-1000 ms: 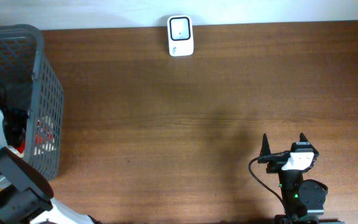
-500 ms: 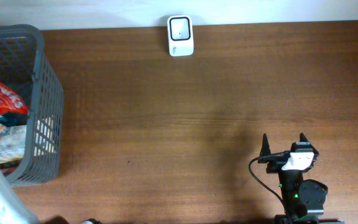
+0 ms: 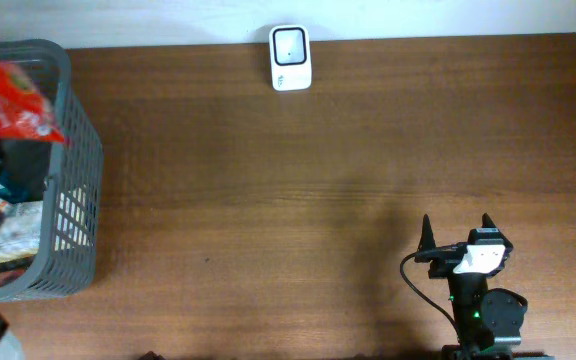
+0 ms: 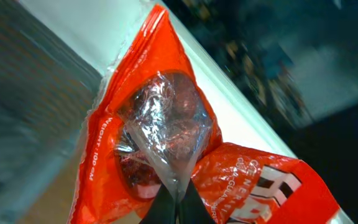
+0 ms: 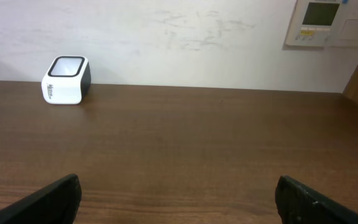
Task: Scan the item barcode
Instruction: 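Lift the red bag out and place it on the table near the scanner, then return the left gripper into the basket and grasp the white-blue bag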
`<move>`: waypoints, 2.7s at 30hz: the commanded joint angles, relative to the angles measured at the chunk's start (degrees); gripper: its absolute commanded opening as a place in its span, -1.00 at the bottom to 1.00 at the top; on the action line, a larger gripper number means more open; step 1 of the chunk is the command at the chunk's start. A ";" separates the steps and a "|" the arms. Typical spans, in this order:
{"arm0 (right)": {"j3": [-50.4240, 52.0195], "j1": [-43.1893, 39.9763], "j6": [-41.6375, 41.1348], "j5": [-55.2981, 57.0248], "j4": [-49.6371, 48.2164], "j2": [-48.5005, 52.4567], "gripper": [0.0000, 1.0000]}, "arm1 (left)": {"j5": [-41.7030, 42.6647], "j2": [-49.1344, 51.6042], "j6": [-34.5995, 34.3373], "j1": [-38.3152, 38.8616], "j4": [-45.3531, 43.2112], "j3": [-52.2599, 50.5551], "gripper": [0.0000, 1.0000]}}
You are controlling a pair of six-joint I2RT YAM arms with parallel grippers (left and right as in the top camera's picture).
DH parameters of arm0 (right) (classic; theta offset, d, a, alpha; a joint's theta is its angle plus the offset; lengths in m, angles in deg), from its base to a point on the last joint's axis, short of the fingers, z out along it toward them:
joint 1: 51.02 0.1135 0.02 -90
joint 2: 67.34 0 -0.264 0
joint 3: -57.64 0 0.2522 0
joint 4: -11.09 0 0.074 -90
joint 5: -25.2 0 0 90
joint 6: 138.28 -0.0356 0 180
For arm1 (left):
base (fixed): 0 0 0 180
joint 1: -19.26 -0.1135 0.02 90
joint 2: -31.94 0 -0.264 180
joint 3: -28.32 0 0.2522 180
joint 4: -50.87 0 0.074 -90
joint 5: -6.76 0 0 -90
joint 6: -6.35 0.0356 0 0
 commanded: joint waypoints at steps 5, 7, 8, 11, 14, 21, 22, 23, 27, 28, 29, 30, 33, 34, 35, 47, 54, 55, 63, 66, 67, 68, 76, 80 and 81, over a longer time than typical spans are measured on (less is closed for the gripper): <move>0.50 0.35 0.17 0.31 0.15 -0.33 0.97 | 6.29 2.54 0.76 17.79 -0.59 0.48 -1.00; 0.50 0.35 0.17 0.28 0.15 -0.33 0.97 | 5.75 4.20 3.23 24.70 -0.79 0.48 -1.00; 0.50 0.35 0.17 0.28 0.15 -0.33 0.97 | 4.09 5.33 3.56 28.46 -0.72 0.48 -1.00; 0.50 0.37 0.17 0.28 0.15 -0.33 0.97 | -2.51 9.51 6.58 39.28 -0.52 0.48 -1.00; 0.50 0.35 0.17 0.28 0.15 -0.33 0.97 | -7.10 15.04 8.81 47.84 0.26 0.48 -1.00; 0.50 0.37 0.17 0.31 0.15 -0.33 0.97 | -11.41 32.39 8.79 59.87 1.31 0.48 -1.00; 0.50 0.35 0.17 0.28 0.15 -0.33 0.97 | -12.04 33.99 8.81 60.65 0.83 0.48 -1.00; 0.50 0.35 0.17 0.31 0.15 -0.33 0.97 | -13.42 36.17 8.81 61.77 -0.17 0.48 -1.00; 0.50 0.37 0.17 0.28 0.15 -0.33 0.97 | -18.47 45.03 9.42 65.37 -7.74 0.48 -1.00; 0.50 0.35 0.17 0.28 0.15 -0.33 0.97 | -19.39 47.32 10.16 66.20 -9.51 0.48 -1.00; 0.50 0.35 0.17 0.28 0.15 -0.33 0.97 | -19.47 49.05 11.39 66.90 -10.49 0.48 -1.00; 0.50 0.35 0.17 0.28 0.15 -0.33 0.97 | -19.78 51.58 13.40 67.71 -11.52 0.48 -1.00; 0.50 0.35 0.17 0.28 0.15 -0.33 0.97 | -26.45 57.13 16.09 69.09 -14.08 0.48 -1.00; 0.50 0.35 0.17 0.28 0.15 -0.33 0.97 | -27.82 58.95 16.09 69.22 -14.86 0.48 -1.00; 0.50 0.35 0.17 0.28 0.15 -0.33 0.97 | -27.78 59.93 16.06 69.22 -15.26 0.48 -0.97; 0.50 0.37 0.17 0.28 0.15 -0.33 0.97 | -27.82 56.89 22.12 69.05 0.92 18.80 0.58; 0.50 0.35 0.17 0.31 0.15 -0.33 0.97 | -32.76 49.57 22.08 66.12 9.64 22.01 -0.28; 0.50 0.35 0.17 0.31 0.15 -0.33 0.97 | -32.76 48.13 22.08 65.02 10.54 22.49 -0.28; 0.50 0.35 0.17 0.28 0.15 -0.33 0.97 | -32.76 26.60 22.05 39.91 17.16 23.82 0.98; 0.50 0.37 0.17 0.28 0.15 -0.33 0.96 | -32.81 22.71 22.08 28.72 21.27 23.82 0.98; 0.50 0.35 0.17 0.28 0.15 -0.33 0.97 | -32.79 22.34 22.08 26.47 22.29 23.82 0.98; 0.50 0.35 0.17 0.28 0.15 -0.33 0.97 | -32.79 22.18 22.05 22.99 24.26 23.82 0.98; 0.50 0.35 0.17 0.28 0.15 -0.33 0.97 | -31.67 23.61 12.74 7.10 29.09 22.84 0.98; 0.50 0.35 0.17 0.28 0.15 -0.33 0.97 | -32.83 24.57 12.74 5.33 29.68 20.87 0.98; 0.50 0.35 0.17 0.28 0.15 -0.33 0.97 | -33.66 24.92 12.74 5.29 29.24 19.85 0.98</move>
